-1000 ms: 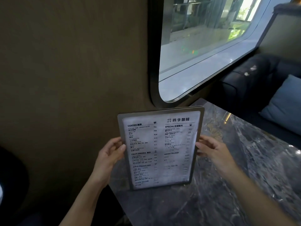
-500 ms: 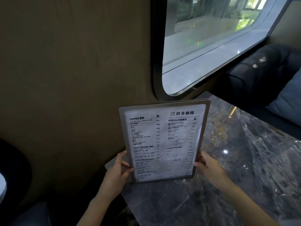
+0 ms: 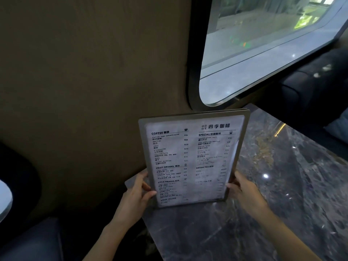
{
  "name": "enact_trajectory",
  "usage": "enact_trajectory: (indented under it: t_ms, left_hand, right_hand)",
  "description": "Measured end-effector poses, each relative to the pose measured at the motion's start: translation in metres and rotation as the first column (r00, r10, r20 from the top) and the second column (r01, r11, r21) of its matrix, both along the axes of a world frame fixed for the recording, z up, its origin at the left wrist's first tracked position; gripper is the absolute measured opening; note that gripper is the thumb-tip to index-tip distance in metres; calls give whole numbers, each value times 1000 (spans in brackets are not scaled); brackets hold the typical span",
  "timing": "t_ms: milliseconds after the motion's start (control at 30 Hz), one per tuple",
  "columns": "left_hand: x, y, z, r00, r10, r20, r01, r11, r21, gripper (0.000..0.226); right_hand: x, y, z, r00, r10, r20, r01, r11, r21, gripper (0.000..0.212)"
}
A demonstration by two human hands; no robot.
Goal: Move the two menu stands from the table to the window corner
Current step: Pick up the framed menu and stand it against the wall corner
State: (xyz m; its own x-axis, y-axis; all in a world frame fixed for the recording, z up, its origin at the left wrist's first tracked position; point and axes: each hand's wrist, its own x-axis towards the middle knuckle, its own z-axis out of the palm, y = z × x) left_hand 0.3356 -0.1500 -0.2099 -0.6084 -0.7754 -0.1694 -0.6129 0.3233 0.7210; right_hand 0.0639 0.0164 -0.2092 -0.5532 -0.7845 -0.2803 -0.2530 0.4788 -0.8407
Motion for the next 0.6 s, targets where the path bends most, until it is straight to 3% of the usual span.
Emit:
enact_trajectory:
  t_ms: [233,400,500,600]
  left_hand:
    - [5,-6,5,997,71,-36,-70,997,30,56]
    - [13,-6,8,989,128,-73,-126,991,32,46]
    - [19,-6,8,984,154,-84,-152,988,33,44]
    - [26,-6,7,973,216,-82,-214,976,29,46]
  right_hand:
    - [-3,-20,-1,996,66,66,-64,998,-29,25]
    - [-4,-40,0,991,130,14,-129,991,-20,20]
    - [-3,-51,-1,968,179,-177,-181,983,7,11]
    - [0,-63,-1,943,225,-243,-228,974,17,4]
